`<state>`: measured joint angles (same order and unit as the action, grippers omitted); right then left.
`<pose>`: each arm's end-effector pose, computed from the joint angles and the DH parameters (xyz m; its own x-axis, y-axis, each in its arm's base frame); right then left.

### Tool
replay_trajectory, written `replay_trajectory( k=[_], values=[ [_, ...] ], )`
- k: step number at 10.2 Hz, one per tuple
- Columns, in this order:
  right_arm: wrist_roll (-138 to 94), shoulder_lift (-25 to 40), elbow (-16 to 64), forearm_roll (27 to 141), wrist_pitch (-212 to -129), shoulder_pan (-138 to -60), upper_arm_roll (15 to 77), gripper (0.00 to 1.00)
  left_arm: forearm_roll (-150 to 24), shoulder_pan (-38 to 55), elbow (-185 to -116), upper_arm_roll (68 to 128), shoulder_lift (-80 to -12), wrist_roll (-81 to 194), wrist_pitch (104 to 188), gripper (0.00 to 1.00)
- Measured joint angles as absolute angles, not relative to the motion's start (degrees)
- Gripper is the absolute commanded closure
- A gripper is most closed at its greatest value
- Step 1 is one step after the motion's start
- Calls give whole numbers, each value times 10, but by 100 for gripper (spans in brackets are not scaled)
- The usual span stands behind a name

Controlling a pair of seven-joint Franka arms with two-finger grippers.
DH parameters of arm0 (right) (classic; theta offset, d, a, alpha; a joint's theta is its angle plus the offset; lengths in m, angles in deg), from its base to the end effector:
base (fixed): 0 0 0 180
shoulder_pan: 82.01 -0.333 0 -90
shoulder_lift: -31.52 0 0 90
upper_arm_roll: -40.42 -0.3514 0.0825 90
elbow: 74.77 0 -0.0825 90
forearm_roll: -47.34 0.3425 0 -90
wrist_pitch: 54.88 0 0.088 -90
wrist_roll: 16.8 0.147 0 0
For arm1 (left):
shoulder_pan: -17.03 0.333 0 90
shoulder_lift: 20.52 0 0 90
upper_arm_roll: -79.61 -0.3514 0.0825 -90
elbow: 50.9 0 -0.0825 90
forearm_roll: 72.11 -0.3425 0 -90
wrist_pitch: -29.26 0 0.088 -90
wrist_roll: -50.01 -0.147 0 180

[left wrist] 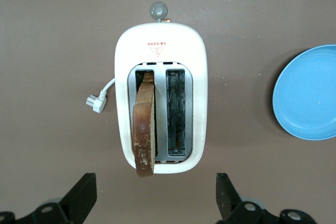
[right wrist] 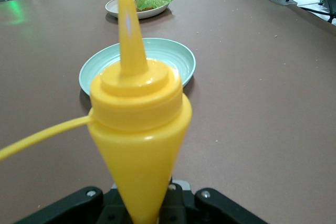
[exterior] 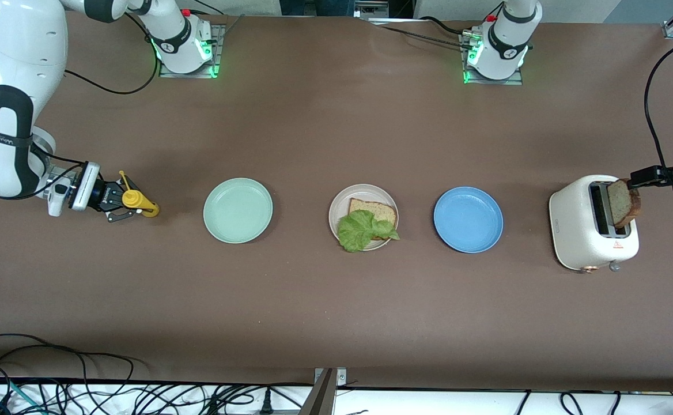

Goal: Make sandwich on beige plate with both arms
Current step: 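Release the bottle with the right gripper while the left gripper grasps toaster bread, then lift the bread with the left gripper while the right gripper withdraws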

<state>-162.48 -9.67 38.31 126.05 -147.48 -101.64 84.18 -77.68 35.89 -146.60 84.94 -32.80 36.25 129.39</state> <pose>0.5541 -0.0665 0.2018 0.1426 0.5640 0.8134 0.9853 -0.1589 -0.0626 0.5539 0.1503 0.4747 0.9885 -0.0237 -0.1495 -0.0297 -0.9988 -0.0382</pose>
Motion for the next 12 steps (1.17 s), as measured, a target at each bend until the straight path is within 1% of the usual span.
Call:
replay_trajectory(
  k=[2, 4, 5, 6, 7, 8, 9, 10, 12],
  values=[
    [-1632, -104, 383, 1274, -1475, -1016, 841, 100, -777, 362, -1466, 850, -331, 361, 1294, 1],
    [-1643, -117, 383, 1295, -1469, -1013, 831, 98, -777, 371, -1468, 849, -350, 361, 1304, 9],
    [-1644, -121, 383, 1298, -1467, -1012, 828, 60, -777, 374, -1471, 849, -362, 361, 1306, 13],
    [-1644, -123, 383, 1299, -1466, -1011, 827, 55, -777, 376, -1474, 849, -374, 361, 1307, 21],
    [-1644, -123, 382, 1300, -1465, -1009, 827, 36, -777, 376, -1475, 849, -385, 363, 1310, 49],
    [-1644, -123, 382, 1300, -1464, -1007, 827, 34, -777, 377, -1477, 849, -397, 364, 1318, 75],
    [-1644, -123, 381, 1300, -1464, -1005, 827, 33, -777, 378, -1477, 849, -406, 364, 1325, 96],
    [-1644, -123, 377, 1300, -1464, -1000, 827, 33, -777, 378, -1477, 849, -412, 365, 1328, 100],
    [-1644, -125, 369, 1296, -1448, -973, 827, 33, -777, 378, -1475, 849, -412, 365, 1328, 100]
  ],
)
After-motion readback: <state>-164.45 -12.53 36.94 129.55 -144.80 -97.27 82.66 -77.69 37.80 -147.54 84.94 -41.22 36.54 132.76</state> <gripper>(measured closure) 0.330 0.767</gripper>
